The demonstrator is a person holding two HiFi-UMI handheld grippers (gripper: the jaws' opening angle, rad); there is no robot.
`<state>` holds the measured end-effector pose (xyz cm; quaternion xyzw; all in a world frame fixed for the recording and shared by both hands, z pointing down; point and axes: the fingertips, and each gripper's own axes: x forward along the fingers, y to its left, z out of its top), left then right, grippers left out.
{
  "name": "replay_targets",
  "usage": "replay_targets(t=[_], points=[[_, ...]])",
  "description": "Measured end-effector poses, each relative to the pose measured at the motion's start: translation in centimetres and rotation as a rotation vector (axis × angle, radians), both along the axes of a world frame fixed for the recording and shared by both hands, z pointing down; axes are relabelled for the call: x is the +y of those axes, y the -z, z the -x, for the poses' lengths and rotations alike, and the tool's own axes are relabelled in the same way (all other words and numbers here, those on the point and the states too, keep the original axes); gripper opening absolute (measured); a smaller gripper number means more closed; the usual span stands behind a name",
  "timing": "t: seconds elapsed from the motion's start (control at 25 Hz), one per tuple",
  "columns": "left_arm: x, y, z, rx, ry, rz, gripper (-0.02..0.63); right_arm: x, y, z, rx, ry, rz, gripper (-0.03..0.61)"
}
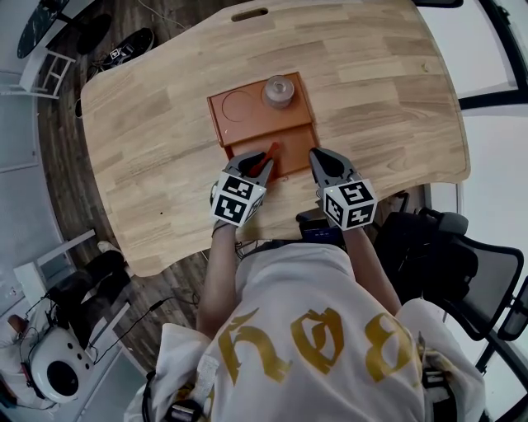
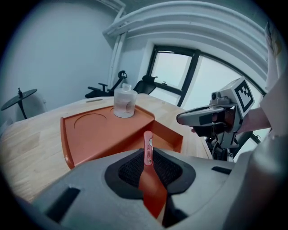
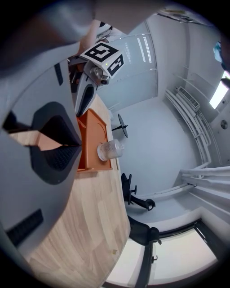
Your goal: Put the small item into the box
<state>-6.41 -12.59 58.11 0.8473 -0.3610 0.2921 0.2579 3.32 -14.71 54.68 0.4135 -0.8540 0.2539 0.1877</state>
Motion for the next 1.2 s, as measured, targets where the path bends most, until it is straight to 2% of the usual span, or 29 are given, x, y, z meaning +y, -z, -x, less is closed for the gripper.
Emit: replay_targets(t=[0.68, 0.8, 1.2], points=[[-1.0, -2.6, -1.9, -0.096, -0.086, 0.080, 0.063, -1.0, -0.8, -1.8, 0.008, -0.034, 0.020, 0.012], [-1.0, -3.2, -1.9, -0.129, -0.085, 0.112, 0.063, -1.1, -1.0, -1.8, 0.008, -0.031, 0.028, 0.012], [-1.0, -5.1, -2.3, -0.250, -0.161, 0.170, 0.063, -1.5, -1.5, -2.2, -0.001, -0.032, 0.048, 0.012]])
